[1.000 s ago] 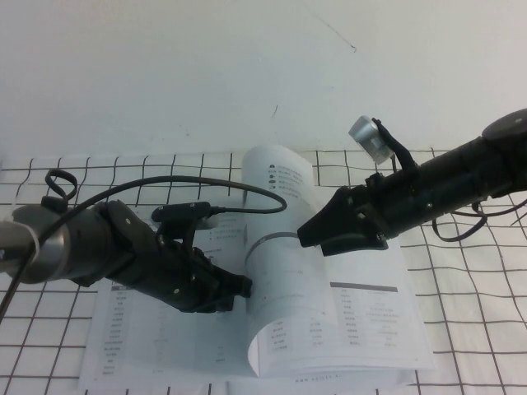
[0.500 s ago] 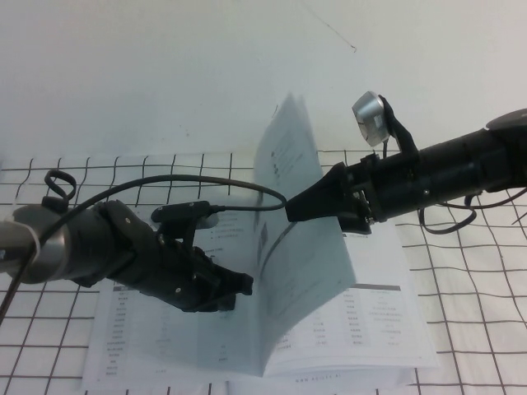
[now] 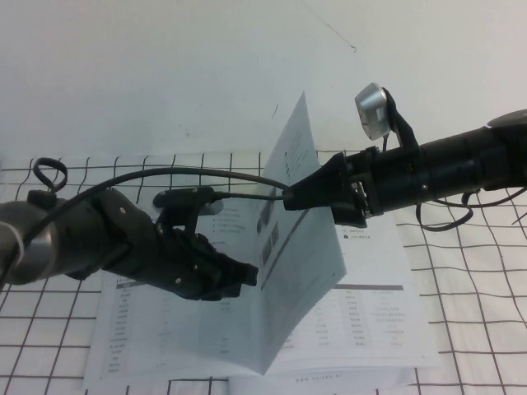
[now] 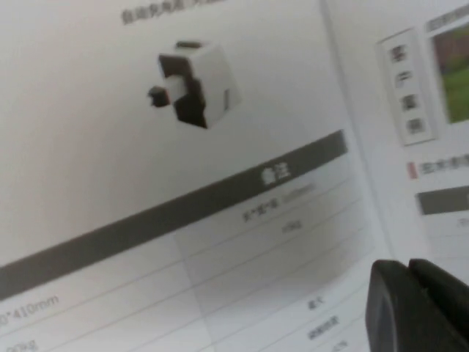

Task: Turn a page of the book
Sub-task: Open the closed book

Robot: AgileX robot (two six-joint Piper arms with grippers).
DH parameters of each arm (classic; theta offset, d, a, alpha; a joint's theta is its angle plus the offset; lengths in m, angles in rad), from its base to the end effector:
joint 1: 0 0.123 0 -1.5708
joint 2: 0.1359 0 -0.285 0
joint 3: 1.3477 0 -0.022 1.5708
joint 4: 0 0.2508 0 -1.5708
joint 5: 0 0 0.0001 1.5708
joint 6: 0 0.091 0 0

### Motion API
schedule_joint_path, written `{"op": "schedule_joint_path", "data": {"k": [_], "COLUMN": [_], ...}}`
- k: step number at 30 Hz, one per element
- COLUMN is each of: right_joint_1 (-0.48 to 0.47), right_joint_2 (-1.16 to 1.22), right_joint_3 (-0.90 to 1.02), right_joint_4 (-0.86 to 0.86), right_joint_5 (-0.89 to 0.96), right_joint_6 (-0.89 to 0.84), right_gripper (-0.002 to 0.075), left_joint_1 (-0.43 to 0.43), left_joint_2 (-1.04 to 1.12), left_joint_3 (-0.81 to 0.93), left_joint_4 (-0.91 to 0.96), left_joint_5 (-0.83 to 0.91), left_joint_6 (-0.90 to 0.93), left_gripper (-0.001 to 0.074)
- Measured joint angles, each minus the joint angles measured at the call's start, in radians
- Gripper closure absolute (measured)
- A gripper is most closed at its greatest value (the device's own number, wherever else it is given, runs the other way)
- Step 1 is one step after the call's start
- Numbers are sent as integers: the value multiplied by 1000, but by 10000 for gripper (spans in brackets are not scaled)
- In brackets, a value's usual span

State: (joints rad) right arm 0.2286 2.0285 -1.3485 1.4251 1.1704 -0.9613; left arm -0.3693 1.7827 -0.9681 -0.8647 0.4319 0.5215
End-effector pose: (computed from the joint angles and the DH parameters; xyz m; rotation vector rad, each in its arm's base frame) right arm 0.3730 0.1720 0.2075 -0.4749 2.3091 1.6275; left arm 0.3106 -0.1514 0.1672 0.2207 2.6421 -0.6545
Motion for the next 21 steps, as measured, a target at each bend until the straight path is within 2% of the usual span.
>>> {"op": "schedule_joint_path", "data": {"k": [8, 13, 16, 21], "right_joint_1": [0, 0, 0, 2], "right_joint_2": [0, 0, 0, 0], "right_joint_3": [0, 0, 0, 0], "right_joint_4": [7, 25, 42, 56], "right_joint_5": [0, 0, 0, 0], "right_joint_6": [-2, -10, -16, -18], "right_gripper": [203, 204, 204, 206], "left_joint_1": [0, -9, -55, -196], "left_joint_2": [-255, -427, -547, -704], "left_joint_3": [24, 162, 296, 463], "left_joint_4": [88, 77, 42, -47], "left_joint_5": [37, 31, -3, -81], "left_joint_6": [-16, -38, -29, 15], "left_gripper": [737, 737, 737, 737]}}
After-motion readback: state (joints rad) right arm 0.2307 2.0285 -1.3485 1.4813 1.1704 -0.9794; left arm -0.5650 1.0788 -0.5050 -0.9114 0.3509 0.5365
